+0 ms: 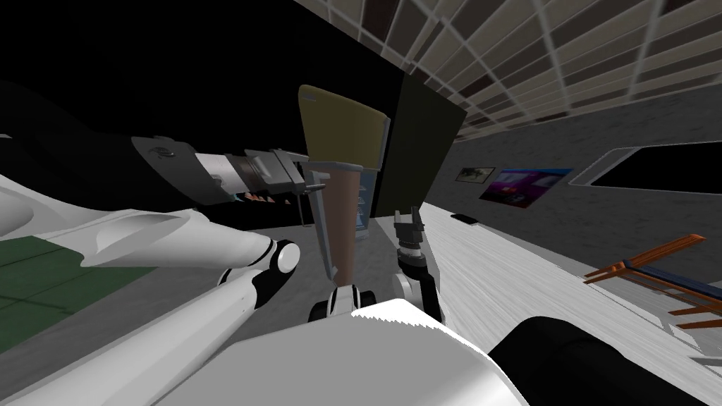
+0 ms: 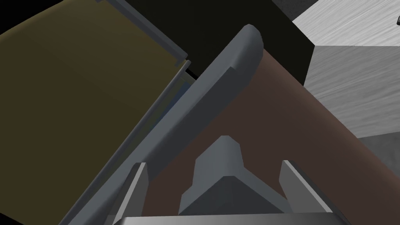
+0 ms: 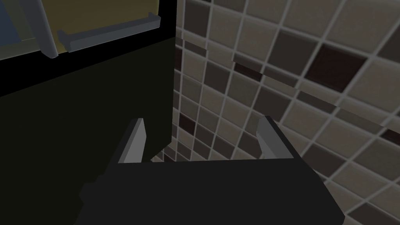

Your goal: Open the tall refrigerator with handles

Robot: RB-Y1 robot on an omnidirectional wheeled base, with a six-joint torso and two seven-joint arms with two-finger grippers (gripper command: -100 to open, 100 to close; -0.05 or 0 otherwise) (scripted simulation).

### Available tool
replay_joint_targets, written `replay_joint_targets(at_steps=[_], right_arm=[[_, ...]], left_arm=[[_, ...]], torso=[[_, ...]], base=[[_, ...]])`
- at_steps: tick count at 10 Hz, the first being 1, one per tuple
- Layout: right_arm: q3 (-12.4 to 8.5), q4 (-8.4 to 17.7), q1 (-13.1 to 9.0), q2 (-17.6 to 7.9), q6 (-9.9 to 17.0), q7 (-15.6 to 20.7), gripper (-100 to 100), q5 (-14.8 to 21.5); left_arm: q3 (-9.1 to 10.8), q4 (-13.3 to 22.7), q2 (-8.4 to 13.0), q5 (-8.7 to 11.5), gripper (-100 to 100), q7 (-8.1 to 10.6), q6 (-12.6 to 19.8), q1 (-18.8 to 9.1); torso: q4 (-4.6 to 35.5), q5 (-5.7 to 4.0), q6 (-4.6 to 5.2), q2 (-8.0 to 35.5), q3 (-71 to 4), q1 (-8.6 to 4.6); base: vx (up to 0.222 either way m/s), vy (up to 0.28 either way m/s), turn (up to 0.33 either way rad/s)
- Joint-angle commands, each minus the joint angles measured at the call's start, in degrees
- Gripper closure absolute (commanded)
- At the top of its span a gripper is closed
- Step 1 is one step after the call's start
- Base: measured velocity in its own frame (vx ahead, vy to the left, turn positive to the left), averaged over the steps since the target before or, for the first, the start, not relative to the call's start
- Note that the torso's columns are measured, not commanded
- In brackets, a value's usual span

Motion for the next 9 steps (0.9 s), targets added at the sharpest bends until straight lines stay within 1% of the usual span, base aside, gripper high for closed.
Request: replay_joint_targets(at_steps=[1,3,6,7,8,9], right_arm=[[0.0,0.0,0.0,0.0,0.0,0.0,0,0.0],[0.0,0.0,0.0,0.0,0.0,0.0,0,0.0],[-0.01,0.0,0.0,-0.01,0.0,0.0,0,0.0],[-0.01,0.0,0.0,-0.01,0.0,0.0,0,0.0],[-0.01,0.0,0.0,-0.01,0.0,0.0,0,0.0],[-0.01,0.0,0.0,-0.01,0.0,0.0,0,0.0]], left_arm=[[-0.39,4.05,1.5,-0.52,-100,-0.31,-0.83,-2.87],[-0.76,7.08,2.62,-0.93,-100,-0.54,-1.47,-5.04],[-1.31,11.63,4.29,-1.54,-100,-0.88,-2.42,-8.3],[-1.04,10.46,3.96,-1.23,-100,-0.72,-2.04,-7.54],[-1.06,10.62,4.01,-1.25,0,-0.74,-2.11,-7.64],[-1.06,10.6,4.0,-1.25,0,-0.74,-2.1,-7.63]], torso=[[0.05,0.08,-0.01,0.12,0.08,0.24],[0.09,0.2,-0.03,0.25,0.17,0.57],[0.06,0.16,-0.03,0.15,0.11,0.45],[0.06,0.15,-0.02,0.14,0.1,0.43],[0.04,0.15,-0.02,0.1,0.08,0.45],[0.04,0.16,-0.03,0.08,0.06,0.46]], base=[[-0.026,-0.041,0.031],[-0.03,-0.02,0.032],[-0.033,-0.013,0.035],[-0.015,-0.005,0.006],[0.0,0.0,0.0],[0.0,0.0,0.0]])
